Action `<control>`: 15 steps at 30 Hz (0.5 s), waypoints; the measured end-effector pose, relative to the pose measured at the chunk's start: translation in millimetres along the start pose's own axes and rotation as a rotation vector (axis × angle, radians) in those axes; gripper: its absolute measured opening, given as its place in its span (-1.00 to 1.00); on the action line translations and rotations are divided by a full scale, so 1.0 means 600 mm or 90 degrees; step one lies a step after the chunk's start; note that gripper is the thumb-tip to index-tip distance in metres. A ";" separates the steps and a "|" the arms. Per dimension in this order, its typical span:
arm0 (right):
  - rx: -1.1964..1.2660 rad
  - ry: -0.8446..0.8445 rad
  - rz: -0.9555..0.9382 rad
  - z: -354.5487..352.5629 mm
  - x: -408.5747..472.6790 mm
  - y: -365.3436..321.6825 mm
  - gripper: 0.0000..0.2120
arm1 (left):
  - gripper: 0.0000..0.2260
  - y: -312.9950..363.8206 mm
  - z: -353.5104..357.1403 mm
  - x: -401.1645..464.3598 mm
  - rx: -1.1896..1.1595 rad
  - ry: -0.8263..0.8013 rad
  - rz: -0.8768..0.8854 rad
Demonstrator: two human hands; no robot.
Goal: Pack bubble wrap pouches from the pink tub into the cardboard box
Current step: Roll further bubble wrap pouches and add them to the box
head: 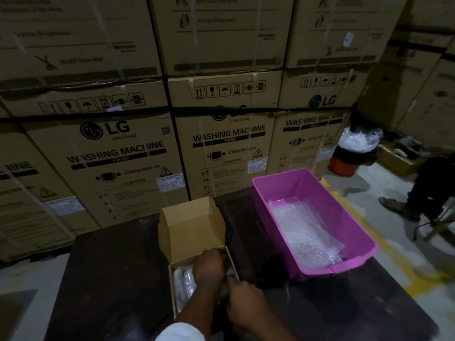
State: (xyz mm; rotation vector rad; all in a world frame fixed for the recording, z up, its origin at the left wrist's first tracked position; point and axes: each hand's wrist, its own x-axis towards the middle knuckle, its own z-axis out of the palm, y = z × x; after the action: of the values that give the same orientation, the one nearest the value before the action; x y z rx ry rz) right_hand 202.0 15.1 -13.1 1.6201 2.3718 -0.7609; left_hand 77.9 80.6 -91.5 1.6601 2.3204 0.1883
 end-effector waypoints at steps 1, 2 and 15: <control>-0.006 0.003 -0.008 0.000 -0.006 -0.001 -0.43 | -0.73 0.000 0.000 0.001 0.000 -0.007 0.004; -0.004 0.010 -0.013 0.001 -0.012 -0.003 -0.46 | -0.73 0.000 -0.002 0.002 0.004 -0.009 0.010; -0.030 -0.020 0.016 -0.003 -0.004 -0.004 -0.45 | -0.84 0.002 0.008 0.004 0.091 -0.026 0.013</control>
State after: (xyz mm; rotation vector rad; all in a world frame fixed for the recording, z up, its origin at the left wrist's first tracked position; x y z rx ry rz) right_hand 201.2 13.3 -9.8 1.6037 2.3260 -0.7141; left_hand 79.7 83.0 -96.1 1.7370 2.3354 -0.0081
